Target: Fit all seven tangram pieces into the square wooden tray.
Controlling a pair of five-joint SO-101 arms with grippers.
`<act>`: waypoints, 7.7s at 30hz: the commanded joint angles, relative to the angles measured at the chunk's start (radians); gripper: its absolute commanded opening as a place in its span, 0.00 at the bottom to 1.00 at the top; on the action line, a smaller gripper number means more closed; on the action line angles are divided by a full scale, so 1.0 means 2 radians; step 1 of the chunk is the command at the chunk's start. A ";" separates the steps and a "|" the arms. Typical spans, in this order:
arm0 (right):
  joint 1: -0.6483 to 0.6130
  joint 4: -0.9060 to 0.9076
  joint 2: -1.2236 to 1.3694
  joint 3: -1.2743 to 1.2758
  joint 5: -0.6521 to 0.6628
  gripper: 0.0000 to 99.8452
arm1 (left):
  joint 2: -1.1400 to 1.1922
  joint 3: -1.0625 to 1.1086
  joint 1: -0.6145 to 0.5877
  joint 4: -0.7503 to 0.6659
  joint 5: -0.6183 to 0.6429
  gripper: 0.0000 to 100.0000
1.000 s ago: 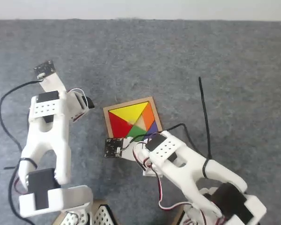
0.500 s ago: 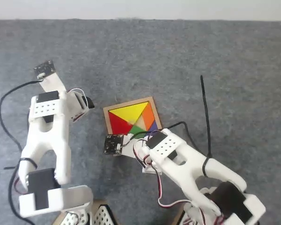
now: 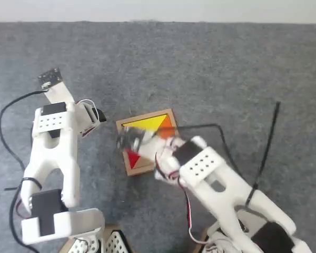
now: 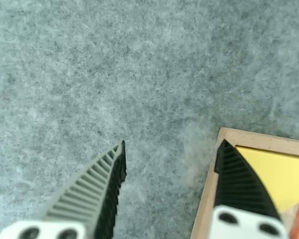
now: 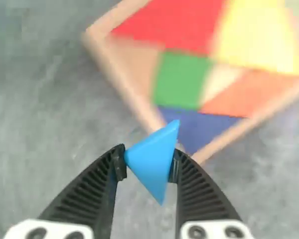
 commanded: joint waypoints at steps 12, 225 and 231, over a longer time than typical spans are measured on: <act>0.040 -0.040 0.310 -0.262 -0.229 0.05 | -0.005 -0.009 0.000 -0.001 0.003 0.27; 0.409 0.093 -0.689 0.489 -0.116 0.01 | -0.859 0.551 -0.094 0.104 -0.292 0.09; 0.409 0.093 -0.689 0.489 -0.116 0.01 | -0.859 0.551 -0.094 0.104 -0.292 0.09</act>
